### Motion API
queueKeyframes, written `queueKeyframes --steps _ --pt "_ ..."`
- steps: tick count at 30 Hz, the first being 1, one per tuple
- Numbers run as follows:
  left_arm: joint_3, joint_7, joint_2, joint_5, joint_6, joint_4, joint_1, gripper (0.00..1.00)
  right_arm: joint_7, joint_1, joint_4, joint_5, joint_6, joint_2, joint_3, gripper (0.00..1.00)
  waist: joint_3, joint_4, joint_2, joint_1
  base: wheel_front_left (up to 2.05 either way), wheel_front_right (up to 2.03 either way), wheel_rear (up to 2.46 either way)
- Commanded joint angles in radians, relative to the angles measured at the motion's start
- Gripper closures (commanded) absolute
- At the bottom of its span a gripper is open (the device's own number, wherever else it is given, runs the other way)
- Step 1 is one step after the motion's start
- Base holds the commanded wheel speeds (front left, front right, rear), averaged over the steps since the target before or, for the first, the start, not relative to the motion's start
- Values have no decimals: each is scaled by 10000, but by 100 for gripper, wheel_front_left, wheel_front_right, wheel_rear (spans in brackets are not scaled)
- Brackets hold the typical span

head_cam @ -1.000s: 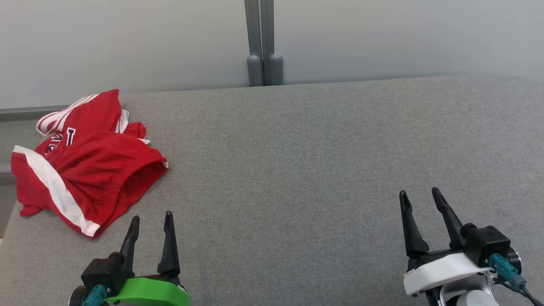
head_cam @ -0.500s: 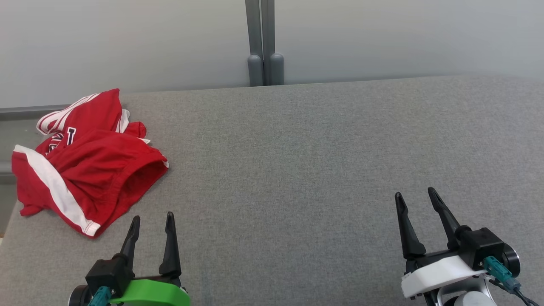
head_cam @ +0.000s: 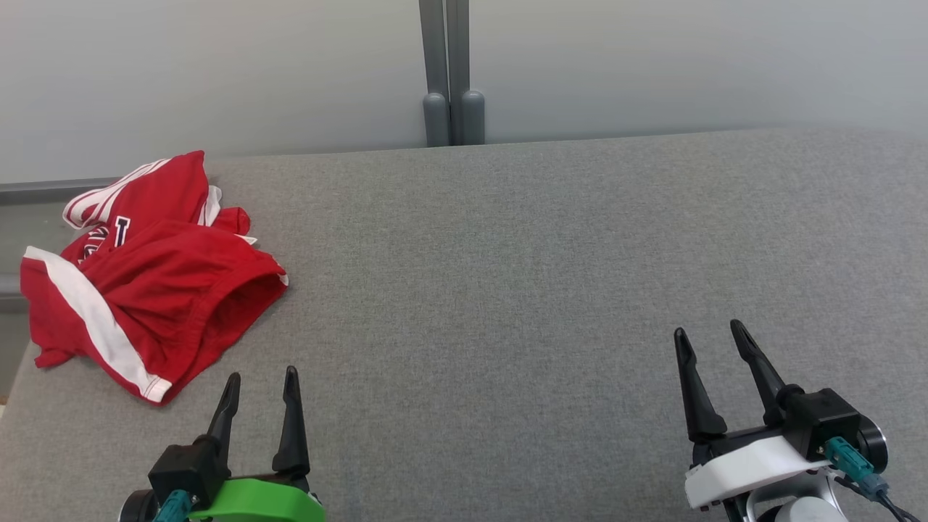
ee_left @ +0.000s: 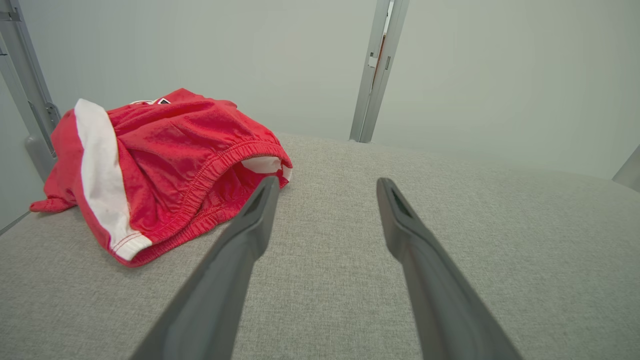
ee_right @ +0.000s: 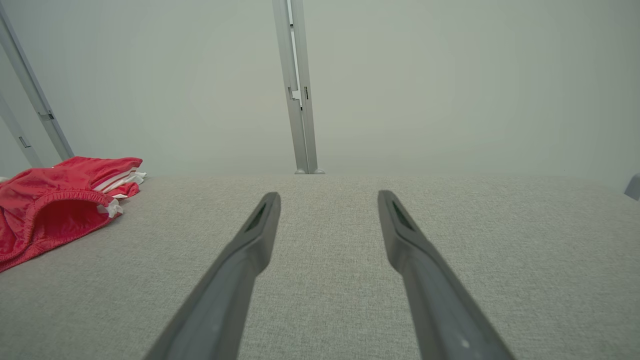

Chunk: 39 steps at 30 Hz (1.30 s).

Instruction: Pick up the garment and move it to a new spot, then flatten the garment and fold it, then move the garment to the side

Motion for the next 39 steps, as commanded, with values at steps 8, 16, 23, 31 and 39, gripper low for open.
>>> queueKeyframes --steps 8,16,23,31,39 --pt "-4 -4 66 -102 -55 40 -56 0 -49 134 -61 11 4 -40 -88 0 20 129 0 0 0 0 0" --pt "-103 -4 63 -47 -25 11 -182 0 -43 240 -202 30 4 -34 -235 0 42 1257 0 0 0 0 0" --pt "36 0 63 -63 9 50 -106 0 -43 218 -223 36 4 -35 -85 0 18 2976 0 0 0 0 0" --pt "271 0 59 -20 -57 -15 77 0 -43 241 -160 82 4 -35 67 0 41 4318 0 0 0 0 0" --pt "314 1 59 -69 -29 -20 116 0 -43 147 -97 95 3 -37 191 0 73 4669 0 0 0 0 0"
